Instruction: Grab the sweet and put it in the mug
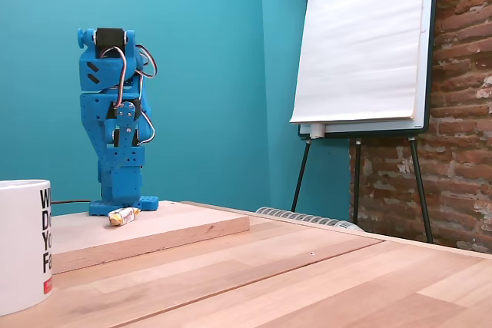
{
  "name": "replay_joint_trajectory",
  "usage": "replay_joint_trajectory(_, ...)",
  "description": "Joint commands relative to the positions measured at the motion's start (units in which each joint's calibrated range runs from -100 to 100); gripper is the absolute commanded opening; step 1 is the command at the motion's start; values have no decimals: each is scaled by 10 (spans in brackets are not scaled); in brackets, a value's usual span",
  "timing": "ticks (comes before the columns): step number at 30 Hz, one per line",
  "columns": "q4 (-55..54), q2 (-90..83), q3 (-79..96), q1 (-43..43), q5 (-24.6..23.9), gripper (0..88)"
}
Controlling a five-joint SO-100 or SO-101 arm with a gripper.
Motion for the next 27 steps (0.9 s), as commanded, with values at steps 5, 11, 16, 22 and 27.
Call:
replay_joint_trajectory(5, 3, -1, 49, 33, 45, 42)
replay_joint_trajectory(11, 3, -1, 68, 33, 58, 62)
replay_joint_trajectory(16, 3, 4, 68, 36, 57, 152)
replay_joint_trajectory(22, -1, 57, 67, 38, 57, 249)
replay_joint_trajectory(27, -64, 98, 68, 38, 43, 267)
